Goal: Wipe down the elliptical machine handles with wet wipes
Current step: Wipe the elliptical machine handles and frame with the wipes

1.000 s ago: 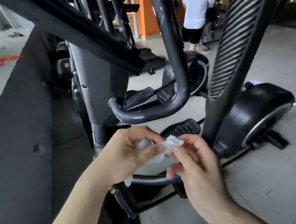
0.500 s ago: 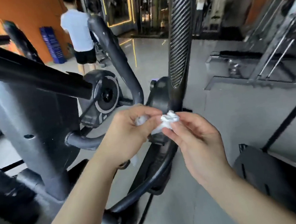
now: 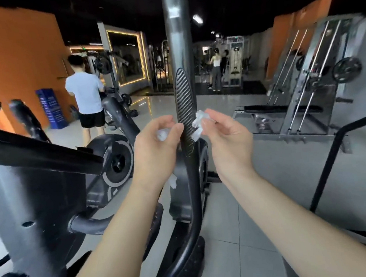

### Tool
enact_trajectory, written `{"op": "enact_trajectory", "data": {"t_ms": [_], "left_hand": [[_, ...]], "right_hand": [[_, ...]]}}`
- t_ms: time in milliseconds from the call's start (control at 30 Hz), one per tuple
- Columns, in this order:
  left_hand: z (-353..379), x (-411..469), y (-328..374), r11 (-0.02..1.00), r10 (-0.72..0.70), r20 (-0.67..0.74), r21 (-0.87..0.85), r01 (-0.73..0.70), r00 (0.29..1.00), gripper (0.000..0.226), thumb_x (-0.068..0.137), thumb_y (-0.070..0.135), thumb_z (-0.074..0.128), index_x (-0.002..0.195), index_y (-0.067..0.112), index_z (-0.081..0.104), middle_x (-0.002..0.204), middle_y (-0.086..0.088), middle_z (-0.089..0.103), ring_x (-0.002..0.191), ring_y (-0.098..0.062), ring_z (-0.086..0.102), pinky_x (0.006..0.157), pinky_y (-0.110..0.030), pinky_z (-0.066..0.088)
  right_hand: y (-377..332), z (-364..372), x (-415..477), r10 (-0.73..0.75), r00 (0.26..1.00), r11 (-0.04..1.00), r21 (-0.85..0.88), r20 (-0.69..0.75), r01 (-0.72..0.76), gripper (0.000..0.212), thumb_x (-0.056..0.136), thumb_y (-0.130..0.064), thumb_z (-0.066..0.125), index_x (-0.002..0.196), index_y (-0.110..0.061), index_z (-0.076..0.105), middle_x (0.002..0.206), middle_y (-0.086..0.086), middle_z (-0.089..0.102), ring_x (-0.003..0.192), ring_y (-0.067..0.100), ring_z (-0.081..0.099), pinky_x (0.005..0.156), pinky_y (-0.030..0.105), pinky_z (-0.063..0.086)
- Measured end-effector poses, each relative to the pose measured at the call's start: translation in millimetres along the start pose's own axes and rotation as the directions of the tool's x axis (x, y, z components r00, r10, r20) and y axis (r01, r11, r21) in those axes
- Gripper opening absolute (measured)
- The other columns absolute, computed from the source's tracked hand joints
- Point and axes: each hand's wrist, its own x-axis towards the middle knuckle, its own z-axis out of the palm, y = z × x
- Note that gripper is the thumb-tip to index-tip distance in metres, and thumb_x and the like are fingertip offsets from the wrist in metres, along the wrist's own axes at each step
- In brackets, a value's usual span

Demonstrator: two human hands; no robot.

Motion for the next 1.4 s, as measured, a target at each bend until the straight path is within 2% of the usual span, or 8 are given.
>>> {"op": "enact_trajectory", "data": {"t_ms": [300, 467, 600, 733, 867, 1000, 1267, 1400], "left_hand": [[1, 32, 24, 0.992, 0.045, 0.035, -0.119, -0.041, 0.998, 0.019, 0.097, 0.035, 0.069, 0.114, 0.029, 0.073, 0.081, 0.011, 0.069, 0.074, -0.011, 0.061, 0.072, -0.028, 0.053], [-2, 45, 26, 0.986, 0.043, 0.098, -0.162, -0.026, 0.994, 0.020, 0.096, 0.034, 0.071, 0.115, 0.028, 0.072, 0.097, 0.012, 0.074, 0.074, -0.009, 0.062, 0.076, -0.029, 0.053], [-4, 45, 28, 0.981, 0.010, 0.183, -0.192, 0.026, 0.983, 0.018, 0.099, 0.031, 0.067, 0.117, 0.026, 0.070, 0.099, 0.013, 0.071, 0.057, -0.003, 0.061, 0.053, -0.018, 0.053], [-6, 49, 25, 0.984, -0.002, 0.191, -0.177, 0.036, 0.982, 0.025, 0.098, 0.034, 0.068, 0.121, 0.025, 0.073, 0.104, 0.015, 0.072, 0.067, -0.003, 0.066, 0.060, -0.025, 0.060], [-8, 49, 24, 0.983, -0.034, 0.203, -0.170, 0.069, 0.979, 0.025, 0.096, 0.037, 0.069, 0.119, 0.027, 0.074, 0.096, 0.007, 0.074, 0.058, -0.011, 0.059, 0.055, -0.024, 0.054], [-10, 52, 26, 0.986, -0.034, 0.207, -0.156, 0.068, 0.978, 0.023, 0.096, 0.036, 0.070, 0.118, 0.029, 0.074, 0.083, 0.008, 0.072, 0.053, -0.013, 0.056, 0.057, -0.030, 0.056], [-15, 67, 45, 0.973, 0.069, 0.165, -0.230, -0.029, 0.984, 0.019, 0.098, 0.037, 0.068, 0.115, 0.036, 0.075, 0.068, 0.010, 0.062, 0.053, -0.013, 0.056, 0.052, -0.021, 0.047], [-13, 74, 54, 0.969, 0.070, 0.152, -0.245, -0.031, 0.986, 0.019, 0.098, 0.040, 0.065, 0.114, 0.037, 0.075, 0.058, 0.007, 0.060, 0.054, -0.012, 0.055, 0.053, -0.021, 0.045]], "right_hand": [[-63, 44, 33, -0.297, 0.953, 0.954, -0.053, -0.058, 0.295, 0.016, 0.093, -0.011, 0.074, 0.109, -0.010, 0.074, 0.096, -0.008, 0.077, 0.091, 0.013, 0.075, 0.086, 0.040, 0.063], [-91, 71, 48, -0.483, 0.875, 0.849, -0.227, 0.035, 0.478, 0.017, 0.094, -0.018, 0.075, 0.100, -0.033, 0.070, 0.113, -0.006, 0.068, 0.096, 0.000, 0.067, 0.083, 0.012, 0.051], [-70, 60, 39, -0.502, 0.864, 0.813, -0.314, 0.048, 0.490, 0.016, 0.095, -0.014, 0.073, 0.098, -0.030, 0.073, 0.107, -0.004, 0.068, 0.095, -0.003, 0.065, 0.081, 0.008, 0.046], [-59, 50, 34, -0.469, 0.882, 0.830, -0.317, 0.049, 0.459, 0.021, 0.095, -0.011, 0.073, 0.094, -0.031, 0.074, 0.103, -0.004, 0.072, 0.096, 0.000, 0.068, 0.083, 0.011, 0.049], [-97, 74, 55, -0.533, 0.844, 0.815, -0.233, 0.057, 0.530, 0.010, 0.096, -0.012, 0.070, 0.091, -0.016, 0.078, 0.070, 0.003, 0.072, 0.072, 0.005, 0.070, 0.078, 0.015, 0.051], [-120, 93, 81, -0.587, 0.810, 0.789, -0.225, -0.001, 0.572, 0.009, 0.091, -0.022, 0.076, 0.096, -0.015, 0.078, 0.096, -0.003, 0.075, 0.090, 0.004, 0.070, 0.081, 0.015, 0.052], [-87, 69, 54, -0.502, 0.856, 0.800, -0.309, 0.125, 0.514, 0.013, 0.089, -0.016, 0.078, 0.082, -0.025, 0.071, 0.093, -0.002, 0.070, 0.090, 0.004, 0.069, 0.079, 0.015, 0.051], [-142, 101, 84, -0.623, 0.779, 0.734, -0.296, 0.062, 0.611, 0.007, 0.091, -0.021, 0.076, 0.089, -0.024, 0.070, 0.098, -0.003, 0.071, 0.091, 0.005, 0.067, 0.081, 0.014, 0.051]]}}
